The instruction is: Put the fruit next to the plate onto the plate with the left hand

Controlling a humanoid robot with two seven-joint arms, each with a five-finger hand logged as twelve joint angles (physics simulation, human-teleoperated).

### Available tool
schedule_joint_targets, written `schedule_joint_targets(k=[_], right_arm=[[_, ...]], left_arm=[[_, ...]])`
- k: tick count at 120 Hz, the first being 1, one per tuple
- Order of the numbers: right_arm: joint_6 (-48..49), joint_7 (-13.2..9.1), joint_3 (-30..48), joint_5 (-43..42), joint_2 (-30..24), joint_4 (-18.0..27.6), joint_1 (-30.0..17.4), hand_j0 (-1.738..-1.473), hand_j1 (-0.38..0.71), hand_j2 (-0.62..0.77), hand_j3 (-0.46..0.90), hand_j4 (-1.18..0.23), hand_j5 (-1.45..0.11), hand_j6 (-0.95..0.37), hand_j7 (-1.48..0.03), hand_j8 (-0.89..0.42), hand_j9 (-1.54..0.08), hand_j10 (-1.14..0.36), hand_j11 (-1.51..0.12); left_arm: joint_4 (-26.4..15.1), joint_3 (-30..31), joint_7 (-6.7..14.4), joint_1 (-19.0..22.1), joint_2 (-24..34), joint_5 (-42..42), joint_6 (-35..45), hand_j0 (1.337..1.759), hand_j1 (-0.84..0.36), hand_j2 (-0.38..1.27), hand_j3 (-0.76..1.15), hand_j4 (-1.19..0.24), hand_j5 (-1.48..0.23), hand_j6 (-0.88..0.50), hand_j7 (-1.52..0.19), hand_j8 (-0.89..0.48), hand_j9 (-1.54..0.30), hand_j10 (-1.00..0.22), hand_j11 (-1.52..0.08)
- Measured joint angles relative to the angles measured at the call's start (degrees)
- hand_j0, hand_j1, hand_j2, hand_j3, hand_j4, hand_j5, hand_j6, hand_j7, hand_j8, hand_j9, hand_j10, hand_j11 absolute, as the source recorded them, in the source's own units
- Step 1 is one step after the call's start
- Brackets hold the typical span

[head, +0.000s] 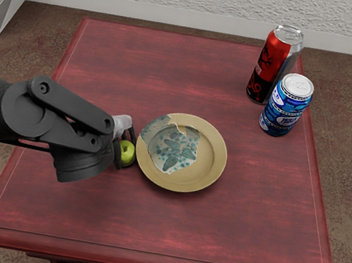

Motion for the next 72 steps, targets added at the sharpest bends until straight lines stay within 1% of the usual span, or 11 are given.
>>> schedule_joint_targets(k=[6,13,24,49,50,51,55,58,65,69,72], right_arm=[[0.00,0.00,0.00,0.00,0.00,0.00,0.00,-1.658,-0.33,0.00,0.00,-0.02,-0.02,-0.02,-0.02,-0.02,-0.02,-0.02,-0.02],[0.00,0.00,0.00,0.00,0.00,0.00,0.00,-1.658,-0.33,0.00,0.00,-0.02,-0.02,-0.02,-0.02,-0.02,-0.02,-0.02,-0.02],[0.00,0.00,0.00,0.00,0.00,0.00,0.00,-1.658,-0.33,0.00,0.00,-0.02,-0.02,-0.02,-0.02,-0.02,-0.02,-0.02,-0.02],[0.00,0.00,0.00,0.00,0.00,0.01,0.00,-1.658,-0.33,0.00,0.00,-0.02,-0.02,-0.02,-0.02,-0.02,-0.02,-0.02,-0.02],[0.00,0.00,0.00,0.00,0.00,0.01,0.00,-1.658,-0.33,0.00,0.00,-0.02,-0.02,-0.02,-0.02,-0.02,-0.02,-0.02,-0.02],[0.00,0.00,0.00,0.00,0.00,0.01,0.00,-1.658,-0.33,0.00,0.00,-0.02,-0.02,-0.02,-0.02,-0.02,-0.02,-0.02,-0.02],[0.00,0.00,0.00,0.00,0.00,0.00,0.00,-1.658,-0.33,0.00,0.00,-0.02,-0.02,-0.02,-0.02,-0.02,-0.02,-0.02,-0.02],[0.00,0.00,0.00,0.00,0.00,0.00,0.00,-1.658,-0.33,0.00,0.00,-0.02,-0.02,-0.02,-0.02,-0.02,-0.02,-0.02,-0.02],[0.00,0.00,0.00,0.00,0.00,0.00,0.00,-1.658,-0.33,0.00,0.00,-0.02,-0.02,-0.02,-0.02,-0.02,-0.02,-0.02,-0.02],[0.00,0.00,0.00,0.00,0.00,0.00,0.00,-1.658,-0.33,0.00,0.00,-0.02,-0.02,-0.02,-0.02,-0.02,-0.02,-0.02,-0.02],[0.00,0.00,0.00,0.00,0.00,0.00,0.00,-1.658,-0.33,0.00,0.00,-0.02,-0.02,-0.02,-0.02,-0.02,-0.02,-0.02,-0.02]], left_arm=[[-0.01,0.00,0.01,0.00,-0.01,-0.01,-0.03,1.653,-0.30,0.16,0.00,-0.55,-0.82,-0.42,-0.81,-0.48,-0.80,-0.59,-0.80],[0.00,-0.01,-0.01,0.00,-0.01,-0.04,-0.02,1.653,-0.31,0.24,0.00,-0.56,-0.85,-0.42,-0.85,-0.49,-0.84,-0.62,-0.84],[-0.01,0.00,-0.03,0.00,-0.01,0.04,-0.06,1.653,-0.31,0.29,0.00,-0.57,-0.93,-0.40,-0.92,-0.48,-0.92,-0.67,-0.92],[0.04,0.07,0.02,0.07,0.32,0.45,-0.26,1.650,-0.35,0.60,0.00,-0.58,-1.10,-0.38,-1.10,-0.46,-1.08,-0.79,-1.08],[0.04,0.08,0.02,0.04,0.37,0.46,-0.28,1.650,-0.34,0.61,0.00,-0.58,-1.11,-0.38,-1.11,-0.47,-1.08,-0.79,-1.08],[0.04,0.09,0.03,0.02,0.43,0.50,-0.25,1.650,-0.34,0.62,0.00,-0.58,-1.10,-0.39,-1.10,-0.50,-1.09,-0.79,-1.09],[0.02,0.17,0.01,0.00,0.65,0.55,-0.28,1.649,-0.29,0.57,0.00,-0.61,-1.11,-0.41,-1.11,-0.53,-1.10,-0.80,-1.10],[0.03,0.25,0.00,0.00,0.84,0.57,-0.30,1.650,-0.28,0.58,0.00,-0.63,-1.12,-0.43,-1.12,-0.55,-1.11,-0.81,-1.11],[0.03,0.45,0.02,0.00,1.16,0.69,-0.35,1.649,-0.25,0.54,0.00,-0.64,-1.14,-0.44,-1.14,-0.60,-1.12,-0.82,-1.12],[0.02,0.53,0.02,0.00,1.39,0.71,-0.40,1.649,-0.25,0.57,0.00,-0.64,-1.16,-0.44,-1.15,-0.61,-1.13,-0.82,-1.13],[0.01,0.58,0.02,-0.04,1.63,0.69,-0.40,1.649,-0.25,0.55,0.00,-0.64,-1.16,-0.46,-1.15,-0.62,-1.14,-0.82,-1.14]])
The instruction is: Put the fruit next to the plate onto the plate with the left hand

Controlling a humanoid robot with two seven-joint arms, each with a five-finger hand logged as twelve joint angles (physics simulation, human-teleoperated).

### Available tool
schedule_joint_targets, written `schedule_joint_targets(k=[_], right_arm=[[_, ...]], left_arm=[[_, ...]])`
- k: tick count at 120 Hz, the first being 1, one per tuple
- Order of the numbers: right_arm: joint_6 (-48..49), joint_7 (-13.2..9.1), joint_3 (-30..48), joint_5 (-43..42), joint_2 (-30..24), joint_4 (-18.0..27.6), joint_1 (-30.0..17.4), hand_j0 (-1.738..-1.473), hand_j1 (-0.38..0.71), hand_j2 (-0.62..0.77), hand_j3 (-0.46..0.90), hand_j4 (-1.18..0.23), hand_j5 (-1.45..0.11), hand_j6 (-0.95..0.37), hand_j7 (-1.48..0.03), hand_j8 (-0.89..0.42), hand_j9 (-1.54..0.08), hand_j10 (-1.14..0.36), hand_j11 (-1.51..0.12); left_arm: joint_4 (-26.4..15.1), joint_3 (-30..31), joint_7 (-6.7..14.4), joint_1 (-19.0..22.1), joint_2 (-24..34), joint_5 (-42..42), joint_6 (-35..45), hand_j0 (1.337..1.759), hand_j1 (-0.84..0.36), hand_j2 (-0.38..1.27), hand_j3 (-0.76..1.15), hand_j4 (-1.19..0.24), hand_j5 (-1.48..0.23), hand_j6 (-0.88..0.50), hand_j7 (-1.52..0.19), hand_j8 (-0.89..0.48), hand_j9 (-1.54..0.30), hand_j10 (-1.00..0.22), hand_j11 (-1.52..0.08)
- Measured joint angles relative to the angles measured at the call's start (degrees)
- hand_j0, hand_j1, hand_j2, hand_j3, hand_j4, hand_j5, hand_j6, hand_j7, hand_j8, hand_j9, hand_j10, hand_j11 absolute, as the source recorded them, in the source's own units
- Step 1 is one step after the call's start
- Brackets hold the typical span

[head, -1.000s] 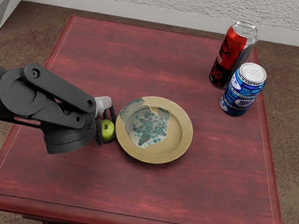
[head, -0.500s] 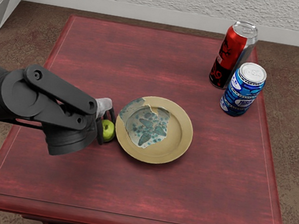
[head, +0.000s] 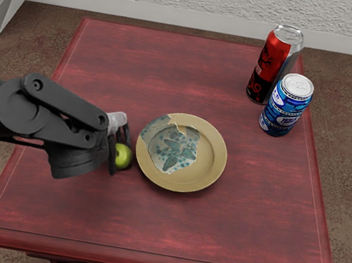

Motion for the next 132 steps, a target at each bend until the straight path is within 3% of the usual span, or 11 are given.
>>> schedule_joint_targets(k=[35,49,62,77,121,132], right_arm=[[0.00,0.00,0.00,0.00,0.00,0.00,0.00,-1.658,-0.33,0.00,0.00,-0.02,-0.02,-0.02,-0.02,-0.02,-0.02,-0.02,-0.02],[0.00,0.00,0.00,0.00,0.00,0.00,0.00,-1.658,-0.33,0.00,0.00,-0.02,-0.02,-0.02,-0.02,-0.02,-0.02,-0.02,-0.02],[0.00,0.00,0.00,0.00,0.00,0.00,0.00,-1.658,-0.33,0.00,0.00,-0.02,-0.02,-0.02,-0.02,-0.02,-0.02,-0.02,-0.02],[0.00,0.00,0.00,0.00,0.00,0.00,0.00,-1.658,-0.33,0.00,0.00,-0.02,-0.02,-0.02,-0.02,-0.02,-0.02,-0.02,-0.02],[0.00,0.00,0.00,0.00,0.00,0.00,0.00,-1.658,-0.33,0.00,0.00,-0.02,-0.02,-0.02,-0.02,-0.02,-0.02,-0.02,-0.02],[0.00,0.00,0.00,0.00,0.00,0.00,0.00,-1.658,-0.33,0.00,0.00,-0.02,-0.02,-0.02,-0.02,-0.02,-0.02,-0.02,-0.02]], left_arm=[[-1.01,-0.07,-0.06,-2.17,4.13,-0.51,0.03,1.652,-0.36,0.77,0.00,-0.61,-1.18,-0.44,-1.16,-0.58,-1.16,-0.85,-1.16],[-2.46,-0.30,-0.08,-4.97,6.34,-0.56,0.15,1.653,-0.39,0.76,0.00,-0.64,-1.19,-0.43,-1.16,-0.56,-1.15,-0.86,-1.16],[-4.15,-0.46,-0.08,-7.67,7.52,-0.62,0.19,1.653,-0.46,0.90,0.00,-0.66,-1.19,-0.43,-1.15,-0.56,-1.15,-0.86,-1.16],[-5.99,-1.02,-0.08,-10.12,8.72,-0.63,0.25,1.653,-0.51,0.96,0.00,-0.72,-1.19,-0.41,-1.15,-0.57,-1.15,-0.86,-1.16],[-8.45,-4.73,-0.01,-12.35,8.04,-1.12,0.22,1.647,-0.61,1.13,0.00,-0.73,-1.20,-0.39,-1.16,-0.60,-1.17,-0.86,-1.17],[-8.59,-5.53,-0.01,-12.35,7.25,-1.14,0.24,1.647,-0.60,1.09,0.00,-0.74,-1.19,-0.40,-1.16,-0.64,-1.17,-0.86,-1.17]])
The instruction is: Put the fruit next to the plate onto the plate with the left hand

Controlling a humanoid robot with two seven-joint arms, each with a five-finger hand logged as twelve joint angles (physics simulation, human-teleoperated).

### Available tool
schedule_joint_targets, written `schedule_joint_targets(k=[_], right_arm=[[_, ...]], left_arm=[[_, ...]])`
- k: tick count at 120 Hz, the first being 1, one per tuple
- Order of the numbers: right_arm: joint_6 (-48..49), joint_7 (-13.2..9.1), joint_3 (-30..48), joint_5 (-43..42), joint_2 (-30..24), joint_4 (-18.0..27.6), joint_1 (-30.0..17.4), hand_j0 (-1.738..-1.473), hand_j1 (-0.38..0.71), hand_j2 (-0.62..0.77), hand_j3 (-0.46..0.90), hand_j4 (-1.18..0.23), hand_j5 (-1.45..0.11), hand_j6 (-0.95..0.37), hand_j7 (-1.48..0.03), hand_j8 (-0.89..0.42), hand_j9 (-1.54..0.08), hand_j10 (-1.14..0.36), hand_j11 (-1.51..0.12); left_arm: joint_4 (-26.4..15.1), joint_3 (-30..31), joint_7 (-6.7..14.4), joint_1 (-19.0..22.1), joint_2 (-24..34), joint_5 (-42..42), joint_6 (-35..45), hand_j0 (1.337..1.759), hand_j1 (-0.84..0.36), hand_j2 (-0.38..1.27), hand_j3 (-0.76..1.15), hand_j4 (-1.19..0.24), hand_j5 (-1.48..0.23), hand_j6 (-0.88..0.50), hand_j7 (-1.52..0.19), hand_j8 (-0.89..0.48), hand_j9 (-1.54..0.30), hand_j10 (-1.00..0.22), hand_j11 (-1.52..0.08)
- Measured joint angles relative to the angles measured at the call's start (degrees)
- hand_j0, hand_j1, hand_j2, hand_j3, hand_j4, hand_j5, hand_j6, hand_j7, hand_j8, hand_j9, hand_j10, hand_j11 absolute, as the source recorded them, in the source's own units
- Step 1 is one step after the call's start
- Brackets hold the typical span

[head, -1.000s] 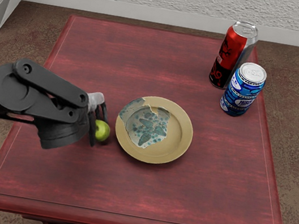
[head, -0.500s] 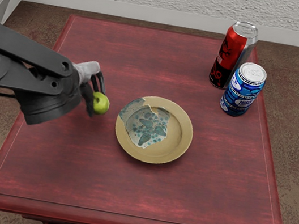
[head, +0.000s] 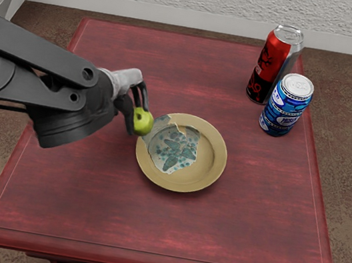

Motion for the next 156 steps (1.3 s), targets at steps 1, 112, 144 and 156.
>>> schedule_joint_targets(k=[1,112,144,156], right_arm=[[0.00,0.00,0.00,0.00,0.00,0.00,0.00,-1.658,-0.33,0.00,0.00,-0.02,-0.02,-0.02,-0.02,-0.02,-0.02,-0.02,-0.02],[0.00,0.00,0.00,0.00,0.00,0.00,0.00,-1.658,-0.33,0.00,0.00,-0.02,-0.02,-0.01,-0.02,-0.01,-0.02,-0.01,-0.02],[0.00,0.00,0.00,0.00,0.00,0.01,0.00,-1.658,-0.33,0.00,0.00,-0.02,-0.02,-0.02,-0.02,-0.02,-0.02,-0.01,-0.02],[0.00,0.00,0.00,0.00,0.00,0.00,0.00,-1.658,-0.33,0.00,0.00,-0.02,-0.02,-0.01,-0.02,-0.01,-0.02,-0.01,-0.02]], left_arm=[[-0.01,-0.08,-0.01,0.00,-0.08,0.00,0.00,1.647,-0.61,1.10,0.00,-0.74,-1.19,-0.40,-1.16,-0.64,-1.17,-0.86,-1.17],[1.08,-35.94,-0.05,22.51,32.84,-1.04,-44.53,1.658,0.30,0.04,0.00,-0.04,-0.06,-0.03,-0.06,-0.04,-0.06,-0.04,-0.06],[9.49,-44.27,-2.87,28.42,42.04,-9.50,-67.17,1.658,0.33,0.01,0.00,-0.02,-0.03,-0.02,-0.03,-0.02,-0.03,-0.02,-0.03],[12.10,-44.70,-5.11,30.27,43.32,-12.17,-68.78,1.658,0.33,0.01,0.00,-0.02,-0.02,-0.02,-0.02,-0.02,-0.02,-0.02,-0.02]])
